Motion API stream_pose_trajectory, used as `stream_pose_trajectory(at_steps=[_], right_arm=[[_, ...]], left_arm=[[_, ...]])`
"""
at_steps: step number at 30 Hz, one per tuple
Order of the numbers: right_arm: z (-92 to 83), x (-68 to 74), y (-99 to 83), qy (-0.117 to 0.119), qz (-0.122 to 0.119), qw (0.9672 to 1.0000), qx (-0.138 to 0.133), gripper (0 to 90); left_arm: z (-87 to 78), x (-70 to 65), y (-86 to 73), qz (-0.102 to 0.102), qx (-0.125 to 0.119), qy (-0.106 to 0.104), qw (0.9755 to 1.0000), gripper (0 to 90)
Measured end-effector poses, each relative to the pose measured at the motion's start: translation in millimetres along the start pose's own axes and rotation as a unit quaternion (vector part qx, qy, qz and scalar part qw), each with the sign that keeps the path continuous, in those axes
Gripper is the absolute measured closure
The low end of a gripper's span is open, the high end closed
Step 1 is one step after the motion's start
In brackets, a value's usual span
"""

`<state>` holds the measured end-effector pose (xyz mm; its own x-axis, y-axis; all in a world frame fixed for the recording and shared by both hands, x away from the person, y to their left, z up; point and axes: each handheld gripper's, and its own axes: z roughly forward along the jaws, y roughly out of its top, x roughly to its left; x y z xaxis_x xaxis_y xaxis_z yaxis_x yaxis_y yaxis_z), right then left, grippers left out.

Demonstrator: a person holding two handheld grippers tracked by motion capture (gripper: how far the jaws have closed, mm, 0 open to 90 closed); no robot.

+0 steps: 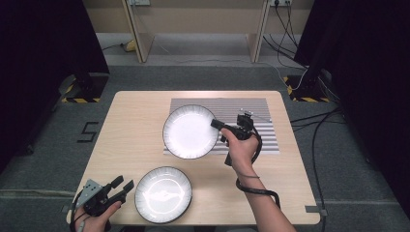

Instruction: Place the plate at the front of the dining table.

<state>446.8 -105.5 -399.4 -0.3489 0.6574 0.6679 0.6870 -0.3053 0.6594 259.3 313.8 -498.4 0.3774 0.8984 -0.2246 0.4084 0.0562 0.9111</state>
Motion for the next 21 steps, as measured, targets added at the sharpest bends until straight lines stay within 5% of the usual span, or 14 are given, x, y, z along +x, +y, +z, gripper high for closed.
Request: stream_pose_trajectory(at_steps=[21], right_arm=[[-2.0,-18.6,23.8,-0.022,0.025,0.9992,-0.023,81.1]], left_arm=[[-1.2,2.4,0.3,-0.003,-0.003,0.002,1.0000,47.3]])
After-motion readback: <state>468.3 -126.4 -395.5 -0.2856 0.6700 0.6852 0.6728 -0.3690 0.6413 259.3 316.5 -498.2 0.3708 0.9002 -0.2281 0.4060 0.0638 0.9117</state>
